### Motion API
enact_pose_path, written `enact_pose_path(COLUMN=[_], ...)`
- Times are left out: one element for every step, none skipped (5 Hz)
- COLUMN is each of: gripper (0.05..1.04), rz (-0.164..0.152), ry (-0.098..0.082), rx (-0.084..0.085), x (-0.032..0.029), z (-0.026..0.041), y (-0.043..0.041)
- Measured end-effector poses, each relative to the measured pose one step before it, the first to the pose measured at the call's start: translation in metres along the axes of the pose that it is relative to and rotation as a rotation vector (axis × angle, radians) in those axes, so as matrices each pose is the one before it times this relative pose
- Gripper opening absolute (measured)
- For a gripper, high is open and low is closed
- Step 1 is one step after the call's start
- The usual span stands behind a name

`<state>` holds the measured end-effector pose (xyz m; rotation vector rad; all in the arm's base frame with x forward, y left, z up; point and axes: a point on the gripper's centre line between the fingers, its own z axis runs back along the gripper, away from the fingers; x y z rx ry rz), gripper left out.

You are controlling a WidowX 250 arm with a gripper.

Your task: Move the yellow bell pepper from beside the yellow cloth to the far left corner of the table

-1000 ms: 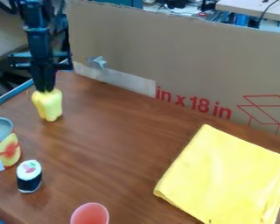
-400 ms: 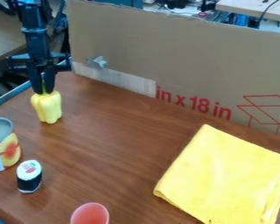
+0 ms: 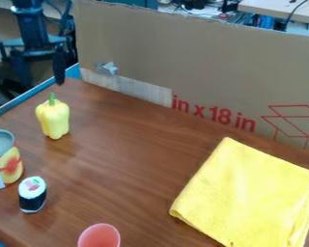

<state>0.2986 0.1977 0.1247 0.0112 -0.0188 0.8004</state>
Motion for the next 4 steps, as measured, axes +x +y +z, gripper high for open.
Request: enact_pose_path(gripper=[1.007,1.003,1.002,1.002], rz=[-0.0452,-0.17,-0.1393,-0.0772], ry=[-0.0006,0.0343,-0.0113,-0.0221], rx=[0.0357,0.0091,-0.0189,-0.028], x=[-0.02468,-0.04317,-0.04124,-0.02765], z=[0.01243,0.0022,0.0102,0.00822], y=[-0.00971,-0.03212,-0.02808,-0.01816])
